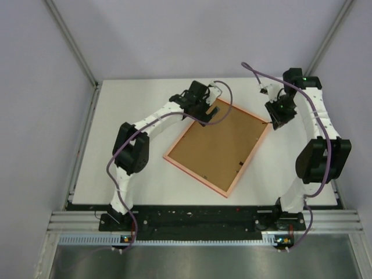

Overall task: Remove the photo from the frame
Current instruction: Release the photo frame item from the photo frame.

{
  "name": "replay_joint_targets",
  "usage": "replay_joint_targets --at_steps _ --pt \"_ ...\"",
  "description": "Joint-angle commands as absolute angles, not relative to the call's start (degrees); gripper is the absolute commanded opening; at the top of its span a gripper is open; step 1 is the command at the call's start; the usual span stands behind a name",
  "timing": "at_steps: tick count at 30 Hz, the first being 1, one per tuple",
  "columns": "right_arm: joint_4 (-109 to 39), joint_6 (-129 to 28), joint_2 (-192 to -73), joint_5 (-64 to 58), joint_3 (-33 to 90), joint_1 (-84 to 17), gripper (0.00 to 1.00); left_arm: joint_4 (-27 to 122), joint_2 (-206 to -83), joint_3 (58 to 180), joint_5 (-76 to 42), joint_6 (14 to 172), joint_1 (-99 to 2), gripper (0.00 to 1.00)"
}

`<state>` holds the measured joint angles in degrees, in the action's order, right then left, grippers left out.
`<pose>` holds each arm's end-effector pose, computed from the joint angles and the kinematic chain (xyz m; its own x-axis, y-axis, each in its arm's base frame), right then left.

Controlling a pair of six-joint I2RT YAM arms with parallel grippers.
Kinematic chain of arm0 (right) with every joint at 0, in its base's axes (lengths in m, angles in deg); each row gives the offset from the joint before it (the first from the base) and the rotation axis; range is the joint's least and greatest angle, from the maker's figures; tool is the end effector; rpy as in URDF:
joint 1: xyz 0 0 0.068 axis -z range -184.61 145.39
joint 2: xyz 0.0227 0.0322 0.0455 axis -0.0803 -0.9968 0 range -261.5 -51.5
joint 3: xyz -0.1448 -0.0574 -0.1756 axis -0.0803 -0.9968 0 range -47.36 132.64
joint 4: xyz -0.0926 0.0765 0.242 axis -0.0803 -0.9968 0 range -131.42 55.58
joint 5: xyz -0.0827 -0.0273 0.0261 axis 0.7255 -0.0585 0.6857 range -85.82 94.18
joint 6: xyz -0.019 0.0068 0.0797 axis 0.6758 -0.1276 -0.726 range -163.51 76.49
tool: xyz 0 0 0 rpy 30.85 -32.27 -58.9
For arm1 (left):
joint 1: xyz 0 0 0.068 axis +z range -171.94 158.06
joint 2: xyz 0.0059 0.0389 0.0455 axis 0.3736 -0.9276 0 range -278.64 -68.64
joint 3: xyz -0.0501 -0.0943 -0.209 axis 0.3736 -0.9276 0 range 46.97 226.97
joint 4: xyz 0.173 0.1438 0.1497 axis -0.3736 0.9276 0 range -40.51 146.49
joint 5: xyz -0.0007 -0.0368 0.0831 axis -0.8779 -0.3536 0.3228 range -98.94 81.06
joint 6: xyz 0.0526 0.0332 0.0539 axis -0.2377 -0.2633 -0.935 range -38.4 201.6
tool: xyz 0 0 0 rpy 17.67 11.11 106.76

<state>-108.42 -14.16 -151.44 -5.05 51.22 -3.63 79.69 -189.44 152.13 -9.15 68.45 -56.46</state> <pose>0.3512 0.0056 0.2485 -0.8316 -0.4696 -0.2966 -0.4948 0.8689 0.0113 0.4097 -0.2821 0.1910 -0.4460 0.5830 -0.6791 0.6884 0.7084 0.1560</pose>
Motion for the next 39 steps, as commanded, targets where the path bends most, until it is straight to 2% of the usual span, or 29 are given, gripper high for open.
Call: replay_joint_targets --at_steps 1,6,14,23,39 --pt "-113.8 -7.1 -148.9 6.9 51.1 -3.2 0.0 78.5 -193.4 156.0 0.2 64.1 -57.1 0.98" --pt "-117.1 -5.3 -151.3 9.5 52.6 -3.3 0.0 78.9 -197.5 160.2 4.5 63.1 -57.2 0.98" --pt "-119.6 -2.7 -155.4 9.7 52.9 -4.3 0.0 78.9 -197.7 158.7 3.4 65.1 -57.2 0.98" --pt "-117.9 -4.0 -158.6 9.0 52.2 -11.9 0.0 76.9 -190.5 150.1 -1.4 68.9 -57.3 0.98" --pt "-118.2 -4.0 -163.6 16.4 52.3 -14.9 0.0 76.3 -184.1 141.1 -3.1 71.7 -57.2 0.98"
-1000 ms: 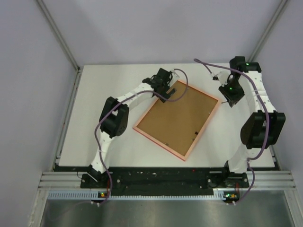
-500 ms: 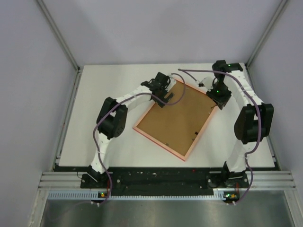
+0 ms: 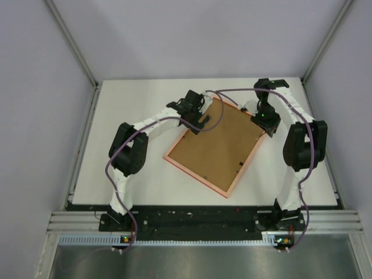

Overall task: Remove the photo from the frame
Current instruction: Release the photo frame item from the photo frame.

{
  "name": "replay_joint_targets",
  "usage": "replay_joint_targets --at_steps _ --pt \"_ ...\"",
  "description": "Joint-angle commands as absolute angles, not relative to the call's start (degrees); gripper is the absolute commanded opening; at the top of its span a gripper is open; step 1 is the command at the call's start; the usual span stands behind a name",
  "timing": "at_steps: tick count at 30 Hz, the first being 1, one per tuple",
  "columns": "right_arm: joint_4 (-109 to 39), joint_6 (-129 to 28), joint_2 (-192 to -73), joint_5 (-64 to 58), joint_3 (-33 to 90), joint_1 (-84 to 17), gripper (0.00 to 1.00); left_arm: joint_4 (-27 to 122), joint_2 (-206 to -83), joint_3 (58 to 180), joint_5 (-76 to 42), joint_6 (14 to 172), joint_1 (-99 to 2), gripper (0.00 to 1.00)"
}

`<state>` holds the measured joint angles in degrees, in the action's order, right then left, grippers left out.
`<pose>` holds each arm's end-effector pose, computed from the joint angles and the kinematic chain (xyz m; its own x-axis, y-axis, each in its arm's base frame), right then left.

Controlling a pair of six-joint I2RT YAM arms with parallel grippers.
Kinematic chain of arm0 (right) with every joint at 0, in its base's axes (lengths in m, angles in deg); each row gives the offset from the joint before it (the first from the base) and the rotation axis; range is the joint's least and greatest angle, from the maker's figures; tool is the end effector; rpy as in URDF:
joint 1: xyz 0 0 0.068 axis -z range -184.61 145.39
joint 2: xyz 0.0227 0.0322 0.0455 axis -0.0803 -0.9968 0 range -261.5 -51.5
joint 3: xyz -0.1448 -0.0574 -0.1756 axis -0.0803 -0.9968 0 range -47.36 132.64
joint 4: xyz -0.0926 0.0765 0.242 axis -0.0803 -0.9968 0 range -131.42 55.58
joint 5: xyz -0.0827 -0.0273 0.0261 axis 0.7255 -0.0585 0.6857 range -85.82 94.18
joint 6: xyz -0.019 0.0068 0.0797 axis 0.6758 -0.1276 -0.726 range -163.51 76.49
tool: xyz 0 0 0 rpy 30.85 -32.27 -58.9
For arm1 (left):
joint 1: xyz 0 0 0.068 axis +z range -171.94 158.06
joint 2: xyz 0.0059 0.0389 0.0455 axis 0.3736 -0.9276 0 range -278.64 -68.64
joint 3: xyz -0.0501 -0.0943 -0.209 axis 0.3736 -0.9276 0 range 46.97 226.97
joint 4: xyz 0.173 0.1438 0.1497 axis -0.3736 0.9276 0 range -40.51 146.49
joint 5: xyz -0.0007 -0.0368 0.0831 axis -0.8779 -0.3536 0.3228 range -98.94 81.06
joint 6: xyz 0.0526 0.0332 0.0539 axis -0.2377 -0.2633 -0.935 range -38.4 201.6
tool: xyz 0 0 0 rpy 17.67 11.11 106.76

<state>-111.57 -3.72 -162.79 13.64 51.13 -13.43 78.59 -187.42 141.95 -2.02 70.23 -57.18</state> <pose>0.3605 0.0441 0.1801 -0.6626 -0.7417 0.1043 -0.7485 0.6509 -0.1270 0.3908 -0.2656 0.1467 -0.5373 0.6193 -0.5725 0.6318 0.7452 0.2132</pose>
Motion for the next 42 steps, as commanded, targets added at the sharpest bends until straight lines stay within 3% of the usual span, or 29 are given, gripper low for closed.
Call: replay_joint_targets --at_steps 1,14,31,42 --pt "-118.6 -3.7 -163.7 16.5 52.3 -15.2 0.0 76.4 -184.1 141.1 -2.8 71.8 -57.2 0.98" --pt "-120.6 -0.6 -164.1 17.9 50.4 -18.9 0.0 75.7 -184.8 140.2 -3.2 74.0 -57.2 0.95" --pt "-120.7 5.4 -159.6 16.0 47.4 -19.5 0.0 76.1 -187.4 142.6 -2.0 76.9 -57.6 0.46" --pt "-120.7 10.2 -159.7 10.5 43.4 -19.5 0.0 76.6 -188.7 143.5 -0.2 77.6 -58.1 0.3"
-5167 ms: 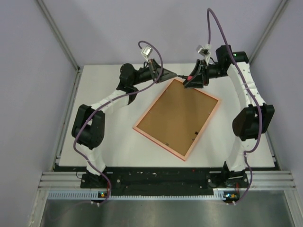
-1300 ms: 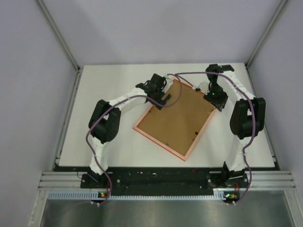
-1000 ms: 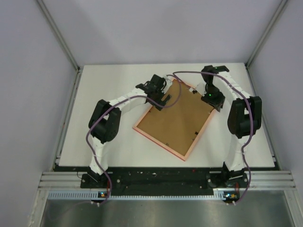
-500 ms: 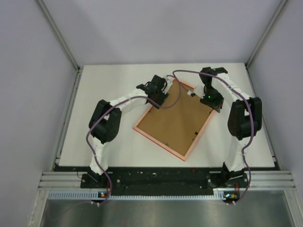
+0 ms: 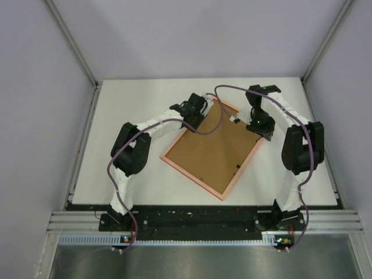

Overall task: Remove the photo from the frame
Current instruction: Release the photo frame item from the photo frame.

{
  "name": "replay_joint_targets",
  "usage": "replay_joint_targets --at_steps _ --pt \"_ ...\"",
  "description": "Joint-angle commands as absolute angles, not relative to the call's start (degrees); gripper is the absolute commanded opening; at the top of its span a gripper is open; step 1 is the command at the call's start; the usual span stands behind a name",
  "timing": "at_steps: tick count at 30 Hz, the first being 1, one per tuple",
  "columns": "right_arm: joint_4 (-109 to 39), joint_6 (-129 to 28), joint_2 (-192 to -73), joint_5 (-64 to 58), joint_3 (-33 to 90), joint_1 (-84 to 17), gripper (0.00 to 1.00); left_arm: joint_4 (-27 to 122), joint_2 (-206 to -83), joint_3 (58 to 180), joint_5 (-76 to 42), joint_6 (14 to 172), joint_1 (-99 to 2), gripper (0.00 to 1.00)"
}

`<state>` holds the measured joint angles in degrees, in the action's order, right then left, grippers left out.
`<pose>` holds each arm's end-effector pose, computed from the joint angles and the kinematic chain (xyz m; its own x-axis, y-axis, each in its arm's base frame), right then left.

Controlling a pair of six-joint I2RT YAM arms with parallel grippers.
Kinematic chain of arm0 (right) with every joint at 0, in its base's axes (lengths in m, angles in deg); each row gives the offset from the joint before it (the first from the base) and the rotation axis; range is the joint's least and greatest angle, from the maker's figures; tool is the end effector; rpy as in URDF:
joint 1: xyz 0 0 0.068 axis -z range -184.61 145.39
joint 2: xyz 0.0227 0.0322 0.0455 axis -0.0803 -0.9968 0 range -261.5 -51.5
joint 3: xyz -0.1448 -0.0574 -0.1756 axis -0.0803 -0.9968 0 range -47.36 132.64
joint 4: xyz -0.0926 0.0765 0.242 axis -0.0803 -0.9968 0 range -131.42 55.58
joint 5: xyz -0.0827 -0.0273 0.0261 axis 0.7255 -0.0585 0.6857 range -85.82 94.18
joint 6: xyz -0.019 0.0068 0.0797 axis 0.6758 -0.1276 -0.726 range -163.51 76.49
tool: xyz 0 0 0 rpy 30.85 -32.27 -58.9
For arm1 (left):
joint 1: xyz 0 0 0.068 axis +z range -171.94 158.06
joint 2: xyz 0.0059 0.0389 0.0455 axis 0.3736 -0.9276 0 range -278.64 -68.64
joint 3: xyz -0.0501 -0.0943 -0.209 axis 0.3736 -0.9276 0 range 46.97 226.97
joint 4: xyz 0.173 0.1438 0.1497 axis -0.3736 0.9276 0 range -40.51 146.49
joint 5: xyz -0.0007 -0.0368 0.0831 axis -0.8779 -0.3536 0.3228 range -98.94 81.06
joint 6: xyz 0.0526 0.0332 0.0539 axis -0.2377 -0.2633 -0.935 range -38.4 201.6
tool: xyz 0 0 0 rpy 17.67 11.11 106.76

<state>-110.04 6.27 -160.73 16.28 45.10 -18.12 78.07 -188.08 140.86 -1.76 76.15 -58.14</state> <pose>0.3426 0.0670 0.1656 -0.4464 -0.8751 0.1866 -0.8948 0.4344 -0.1036 0.3850 -0.2707 0.1358 -0.6008 0.5566 -0.5738 0.5867 0.7946 0.1565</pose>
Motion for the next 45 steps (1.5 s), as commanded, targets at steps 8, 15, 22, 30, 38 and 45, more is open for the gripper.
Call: replay_joint_targets --at_steps 8,15,22,30,38,45 --pt "-120.7 11.2 -162.3 5.2 44.0 -18.6 0.0 77.2 -188.9 143.6 0.4 77.9 -58.2 0.12" --pt "-120.7 11.1 -162.4 6.7 45.4 -16.8 0.0 76.7 -187.2 142.9 3.6 76.8 -58.1 0.4" --pt "-120.7 11.2 -162.2 6.8 46.1 -15.8 0.0 74.3 -180.2 134.7 7.2 72.4 -57.4 0.73" --pt "-120.7 11.4 -162.4 7.1 46.9 -15.8 0.0 79.5 -180.8 133.6 -4.9 71.7 -50.9 0.69" --pt "-120.7 11.3 -162.0 7.5 47.3 -15.9 0.0 82.5 -185.5 135.9 -15.0 71.9 -50.4 0.58" --pt "-120.7 11.4 -161.4 7.5 46.6 -15.8 0.0 82.5 -188.3 137.2 -13.3 72.7 -49.9 0.53"
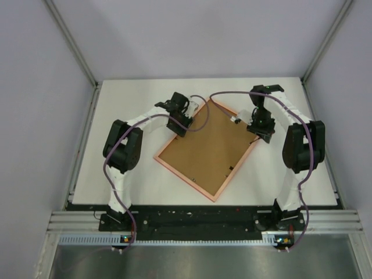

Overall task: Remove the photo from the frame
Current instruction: Release the photo frame item from the photo frame.

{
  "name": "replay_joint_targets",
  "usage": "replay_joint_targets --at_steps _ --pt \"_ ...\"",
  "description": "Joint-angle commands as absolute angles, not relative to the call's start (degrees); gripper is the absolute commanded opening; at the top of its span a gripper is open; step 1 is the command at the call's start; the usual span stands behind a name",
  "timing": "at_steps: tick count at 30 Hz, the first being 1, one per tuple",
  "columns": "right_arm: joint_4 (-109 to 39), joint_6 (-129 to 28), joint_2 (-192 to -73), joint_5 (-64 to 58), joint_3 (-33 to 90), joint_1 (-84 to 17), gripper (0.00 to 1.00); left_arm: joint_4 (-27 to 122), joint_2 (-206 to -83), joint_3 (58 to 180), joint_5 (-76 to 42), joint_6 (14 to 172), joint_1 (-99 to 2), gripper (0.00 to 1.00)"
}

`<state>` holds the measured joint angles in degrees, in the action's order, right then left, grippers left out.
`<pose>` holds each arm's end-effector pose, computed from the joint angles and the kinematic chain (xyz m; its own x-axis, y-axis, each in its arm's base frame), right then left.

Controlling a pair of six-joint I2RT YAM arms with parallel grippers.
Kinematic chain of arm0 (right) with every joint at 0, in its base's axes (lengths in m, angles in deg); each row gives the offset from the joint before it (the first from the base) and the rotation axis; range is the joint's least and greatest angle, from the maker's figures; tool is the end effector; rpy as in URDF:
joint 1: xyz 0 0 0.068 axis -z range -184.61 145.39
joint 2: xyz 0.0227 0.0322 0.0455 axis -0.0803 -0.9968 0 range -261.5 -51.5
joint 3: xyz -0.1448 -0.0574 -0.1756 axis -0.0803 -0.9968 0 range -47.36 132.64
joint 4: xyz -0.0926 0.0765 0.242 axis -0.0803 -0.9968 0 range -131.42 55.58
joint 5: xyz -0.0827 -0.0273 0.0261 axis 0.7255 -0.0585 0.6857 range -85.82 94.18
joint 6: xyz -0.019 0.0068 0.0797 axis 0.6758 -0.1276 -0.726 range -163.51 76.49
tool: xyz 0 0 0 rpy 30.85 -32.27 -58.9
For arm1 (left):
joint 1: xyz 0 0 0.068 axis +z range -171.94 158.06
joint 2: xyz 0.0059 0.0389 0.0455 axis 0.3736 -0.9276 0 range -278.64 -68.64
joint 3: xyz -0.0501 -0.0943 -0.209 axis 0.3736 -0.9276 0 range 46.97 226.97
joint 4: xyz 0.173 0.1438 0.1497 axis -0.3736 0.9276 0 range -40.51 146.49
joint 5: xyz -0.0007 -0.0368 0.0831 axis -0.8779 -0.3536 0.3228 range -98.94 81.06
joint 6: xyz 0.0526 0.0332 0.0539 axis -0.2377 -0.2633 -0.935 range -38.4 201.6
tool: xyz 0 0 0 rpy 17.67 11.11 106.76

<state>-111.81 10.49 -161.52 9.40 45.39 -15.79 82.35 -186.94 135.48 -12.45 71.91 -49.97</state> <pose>0.3405 0.0608 0.1613 -0.4127 -0.9028 0.1209 -0.9088 0.4170 0.0123 0.3896 -0.2124 0.1076 -0.6896 0.5576 -0.4621 0.6189 0.7851 0.0238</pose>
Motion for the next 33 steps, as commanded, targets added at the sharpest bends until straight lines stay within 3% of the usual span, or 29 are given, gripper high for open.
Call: replay_joint_targets --at_steps 1,3,5,12,22,33 --pt "-120.7 11.4 -161.3 7.5 46.4 -15.9 0.0 82.0 -188.5 137.3 -13.0 72.9 -49.6 0.53" --pt "-120.7 11.4 -161.1 7.6 46.3 -15.8 0.0 81.7 -189.1 137.8 -14.0 73.0 -48.9 0.52" --pt "-120.7 11.5 -161.1 7.4 46.5 -15.8 0.0 82.3 -190.1 138.7 -14.8 73.2 -48.6 0.44" --pt "-120.7 11.9 -160.5 6.4 45.1 -16.2 0.0 82.9 -191.6 139.4 -14.1 74.1 -48.5 0.0" --pt "-120.7 15.4 -157.8 5.0 41.3 -18.3 0.0 81.7 -192.9 140.3 -5.6 78.7 -48.6 0.0" --pt "-120.7 22.7 -159.5 -1.4 41.2 -16.1 0.0 79.6 -191.4 138.6 -3.7 80.5 -49.7 0.0"
